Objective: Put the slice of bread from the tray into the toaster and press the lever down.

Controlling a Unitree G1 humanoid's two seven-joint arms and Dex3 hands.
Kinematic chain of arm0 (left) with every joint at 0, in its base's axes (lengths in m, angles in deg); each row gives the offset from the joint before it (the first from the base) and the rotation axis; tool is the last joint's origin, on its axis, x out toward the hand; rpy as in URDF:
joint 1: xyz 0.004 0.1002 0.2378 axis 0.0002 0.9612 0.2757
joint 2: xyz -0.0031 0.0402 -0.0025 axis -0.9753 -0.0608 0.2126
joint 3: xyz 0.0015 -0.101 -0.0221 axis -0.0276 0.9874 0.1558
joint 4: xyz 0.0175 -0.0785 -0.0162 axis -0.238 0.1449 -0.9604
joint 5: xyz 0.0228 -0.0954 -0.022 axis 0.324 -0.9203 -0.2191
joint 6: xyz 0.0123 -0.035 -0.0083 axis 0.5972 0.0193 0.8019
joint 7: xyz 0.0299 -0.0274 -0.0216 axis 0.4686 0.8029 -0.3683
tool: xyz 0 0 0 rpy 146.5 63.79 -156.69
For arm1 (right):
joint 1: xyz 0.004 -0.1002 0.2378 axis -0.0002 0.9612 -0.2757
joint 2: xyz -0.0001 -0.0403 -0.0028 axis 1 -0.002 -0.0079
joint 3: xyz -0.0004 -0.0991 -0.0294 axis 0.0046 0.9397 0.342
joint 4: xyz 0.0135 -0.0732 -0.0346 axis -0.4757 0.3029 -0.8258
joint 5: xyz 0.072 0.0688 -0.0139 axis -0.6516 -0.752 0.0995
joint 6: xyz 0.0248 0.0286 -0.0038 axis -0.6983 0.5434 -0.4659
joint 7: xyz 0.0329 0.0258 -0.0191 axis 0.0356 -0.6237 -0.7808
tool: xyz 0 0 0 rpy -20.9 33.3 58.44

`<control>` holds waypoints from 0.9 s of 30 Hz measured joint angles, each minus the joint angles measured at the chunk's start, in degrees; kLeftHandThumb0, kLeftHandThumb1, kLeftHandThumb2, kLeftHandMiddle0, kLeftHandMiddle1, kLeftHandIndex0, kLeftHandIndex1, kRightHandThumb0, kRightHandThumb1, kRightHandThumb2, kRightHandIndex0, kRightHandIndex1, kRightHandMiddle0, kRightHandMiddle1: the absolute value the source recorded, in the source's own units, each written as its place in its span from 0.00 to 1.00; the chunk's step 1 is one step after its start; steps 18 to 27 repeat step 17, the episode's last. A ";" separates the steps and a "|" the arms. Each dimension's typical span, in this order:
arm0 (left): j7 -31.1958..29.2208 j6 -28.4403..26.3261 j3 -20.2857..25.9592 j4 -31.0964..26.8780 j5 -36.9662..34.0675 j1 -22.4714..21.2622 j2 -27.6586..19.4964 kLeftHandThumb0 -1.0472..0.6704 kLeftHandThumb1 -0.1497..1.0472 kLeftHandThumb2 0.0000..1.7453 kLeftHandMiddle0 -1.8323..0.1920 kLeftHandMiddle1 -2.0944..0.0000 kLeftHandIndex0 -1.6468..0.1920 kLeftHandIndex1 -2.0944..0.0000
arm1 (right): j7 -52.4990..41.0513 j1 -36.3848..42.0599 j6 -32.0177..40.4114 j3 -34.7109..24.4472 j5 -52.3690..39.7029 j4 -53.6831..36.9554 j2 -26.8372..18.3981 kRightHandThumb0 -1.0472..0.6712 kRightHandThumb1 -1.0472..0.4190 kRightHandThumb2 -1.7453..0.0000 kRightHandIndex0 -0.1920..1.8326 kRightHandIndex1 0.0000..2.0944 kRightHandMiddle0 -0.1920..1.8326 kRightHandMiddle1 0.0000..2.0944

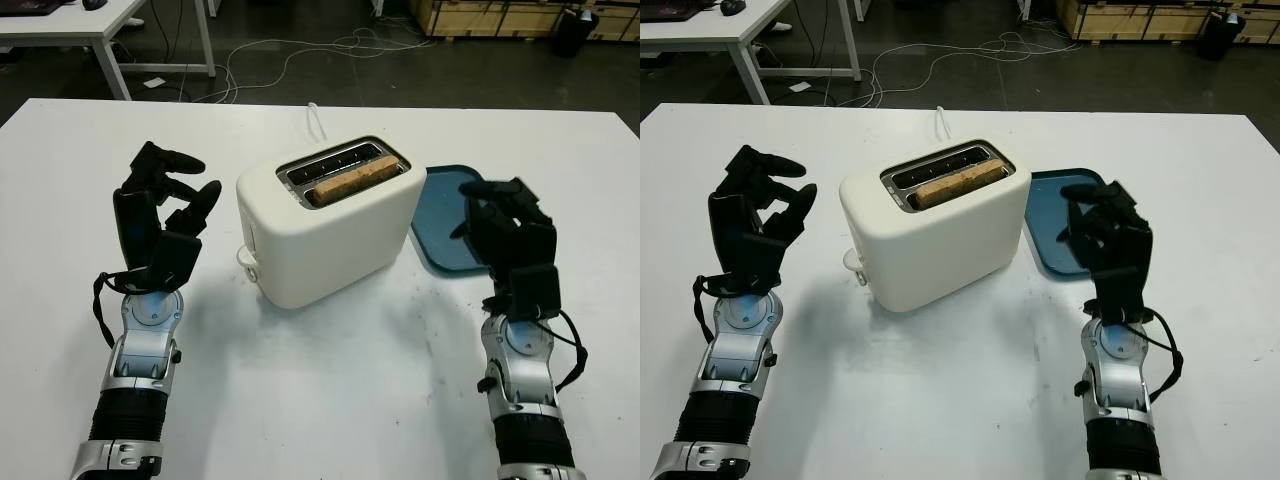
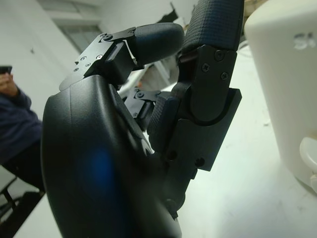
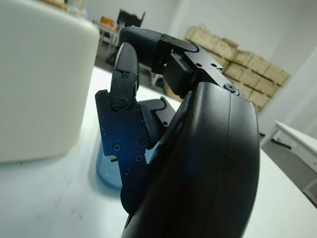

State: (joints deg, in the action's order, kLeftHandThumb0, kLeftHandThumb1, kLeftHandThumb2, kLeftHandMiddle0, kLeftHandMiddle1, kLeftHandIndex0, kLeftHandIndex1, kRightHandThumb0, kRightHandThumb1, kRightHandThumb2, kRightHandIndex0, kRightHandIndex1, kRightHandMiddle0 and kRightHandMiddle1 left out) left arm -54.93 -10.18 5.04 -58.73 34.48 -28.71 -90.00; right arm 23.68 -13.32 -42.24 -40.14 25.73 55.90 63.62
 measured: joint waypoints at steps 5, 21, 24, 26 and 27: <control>0.43 0.48 -0.01 0.97 0.22 0.00 0.70 0.02 0.89 0.16 0.45 0.17 0.53 0.22 | -0.26 -0.29 0.00 -0.74 -1.32 0.00 -0.02 0.34 0.09 0.85 0.46 0.57 0.49 0.30; 0.58 0.48 -0.09 1.91 0.47 0.09 1.34 0.03 0.89 0.15 0.44 0.17 0.51 0.22 | 0.55 -0.34 0.01 -0.40 -1.35 -0.54 1.80 0.38 0.09 0.85 0.45 0.55 0.51 0.25; 0.58 0.48 -0.09 1.91 0.47 0.09 1.34 0.03 0.89 0.15 0.44 0.17 0.51 0.22 | 0.55 -0.34 0.01 -0.40 -1.35 -0.54 1.80 0.38 0.09 0.85 0.45 0.55 0.51 0.25; 0.58 0.48 -0.09 1.91 0.47 0.09 1.34 0.03 0.89 0.15 0.44 0.17 0.51 0.22 | 0.55 -0.34 0.01 -0.40 -1.35 -0.54 1.80 0.38 0.09 0.85 0.45 0.55 0.51 0.25; 0.58 0.48 -0.09 1.91 0.47 0.09 1.34 0.03 0.89 0.15 0.44 0.17 0.51 0.22 | 0.55 -0.34 0.01 -0.40 -1.35 -0.54 1.80 0.38 0.09 0.85 0.45 0.55 0.51 0.25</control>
